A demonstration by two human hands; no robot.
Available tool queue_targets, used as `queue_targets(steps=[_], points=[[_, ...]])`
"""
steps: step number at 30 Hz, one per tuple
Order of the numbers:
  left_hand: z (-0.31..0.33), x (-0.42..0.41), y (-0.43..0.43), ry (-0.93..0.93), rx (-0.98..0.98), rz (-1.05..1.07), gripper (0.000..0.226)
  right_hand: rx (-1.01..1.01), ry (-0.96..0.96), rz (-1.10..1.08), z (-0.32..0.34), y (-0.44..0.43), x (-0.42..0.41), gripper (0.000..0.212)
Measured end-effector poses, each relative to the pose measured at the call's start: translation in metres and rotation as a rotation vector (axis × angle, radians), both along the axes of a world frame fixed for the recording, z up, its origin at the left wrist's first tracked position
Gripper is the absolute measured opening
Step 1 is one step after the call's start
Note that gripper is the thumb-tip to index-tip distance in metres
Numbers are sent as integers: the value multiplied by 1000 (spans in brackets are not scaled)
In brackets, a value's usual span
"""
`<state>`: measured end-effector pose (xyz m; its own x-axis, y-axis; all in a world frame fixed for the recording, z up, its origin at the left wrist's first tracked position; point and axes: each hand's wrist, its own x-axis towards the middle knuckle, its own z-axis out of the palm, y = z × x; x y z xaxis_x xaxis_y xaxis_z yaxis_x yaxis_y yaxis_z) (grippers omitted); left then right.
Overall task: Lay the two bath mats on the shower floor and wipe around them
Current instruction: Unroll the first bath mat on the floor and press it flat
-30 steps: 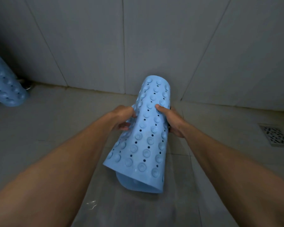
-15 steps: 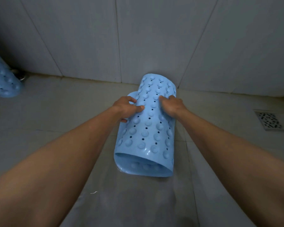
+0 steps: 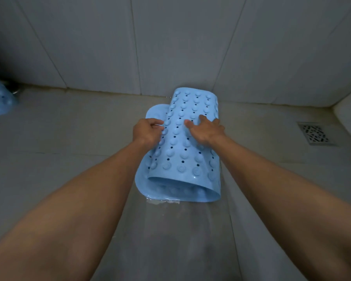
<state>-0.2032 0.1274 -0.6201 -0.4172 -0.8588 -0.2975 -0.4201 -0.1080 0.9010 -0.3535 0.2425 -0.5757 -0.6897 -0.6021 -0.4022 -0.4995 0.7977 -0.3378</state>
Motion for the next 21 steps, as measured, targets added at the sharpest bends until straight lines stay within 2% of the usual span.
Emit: queue_targets(steps=[2,4,6,10,12,13,15,18,21], points=[[-1,4,7,40,56,37,30,85,8,21,-4,6,7,120],[-2,7,11,61,83,42,23,123,26,52,-8,13,12,133],[-3,9,11,38,35,21,18,83,16,37,-11,17,14,126],[-2,8,18,-17,48,-131,23,33,70,81,-17,23,21,88],[-1,7,24,0,69,-142,23,32,113,97,-18,26,26,78],[0,6,26,21,75,-141,20,31,120,89,-19,27,27,82],[6,5,30,76,128,-125,16,41,107,59,-19,31,30,102],[6,1,32,136,193,-59,21,67,108,32,-20,37,29,125],[-14,-1,34,-19,-55,-22,27,52,78,20,-21,43,22,120]])
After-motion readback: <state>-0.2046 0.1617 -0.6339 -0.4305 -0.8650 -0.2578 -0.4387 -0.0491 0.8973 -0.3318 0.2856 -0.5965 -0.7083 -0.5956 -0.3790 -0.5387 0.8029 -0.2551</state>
